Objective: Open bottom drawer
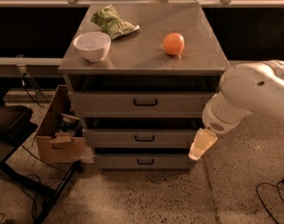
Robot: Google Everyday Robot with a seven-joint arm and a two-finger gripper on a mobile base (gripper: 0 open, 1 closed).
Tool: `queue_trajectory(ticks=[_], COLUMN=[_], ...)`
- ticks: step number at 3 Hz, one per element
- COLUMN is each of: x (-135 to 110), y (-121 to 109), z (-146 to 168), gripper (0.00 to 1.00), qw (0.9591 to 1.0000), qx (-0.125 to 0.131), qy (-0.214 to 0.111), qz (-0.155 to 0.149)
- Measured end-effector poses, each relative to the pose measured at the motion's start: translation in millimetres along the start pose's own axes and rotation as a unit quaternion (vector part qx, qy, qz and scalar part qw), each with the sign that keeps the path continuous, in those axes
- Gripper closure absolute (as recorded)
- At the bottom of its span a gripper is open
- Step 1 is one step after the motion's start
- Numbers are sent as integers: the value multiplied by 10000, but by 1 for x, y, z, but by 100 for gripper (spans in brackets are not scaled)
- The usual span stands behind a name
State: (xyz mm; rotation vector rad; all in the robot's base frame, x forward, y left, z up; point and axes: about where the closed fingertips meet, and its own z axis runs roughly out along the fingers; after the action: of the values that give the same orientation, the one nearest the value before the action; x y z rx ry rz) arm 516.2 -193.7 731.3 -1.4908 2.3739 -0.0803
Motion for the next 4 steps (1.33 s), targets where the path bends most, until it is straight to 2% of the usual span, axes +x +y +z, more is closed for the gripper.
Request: queue_trajectory(ticks=[1,2,3,4], x=[-11,-18,-9,3], y=[11,35,65,76], z=[9,55,134,184], gripper=[0,0,0,0], qw=[9999,9991,9957,9923], qx=[-15,-188,-357,-327], qy=[62,217,545,740], qz=[-110,-297,-663,-934])
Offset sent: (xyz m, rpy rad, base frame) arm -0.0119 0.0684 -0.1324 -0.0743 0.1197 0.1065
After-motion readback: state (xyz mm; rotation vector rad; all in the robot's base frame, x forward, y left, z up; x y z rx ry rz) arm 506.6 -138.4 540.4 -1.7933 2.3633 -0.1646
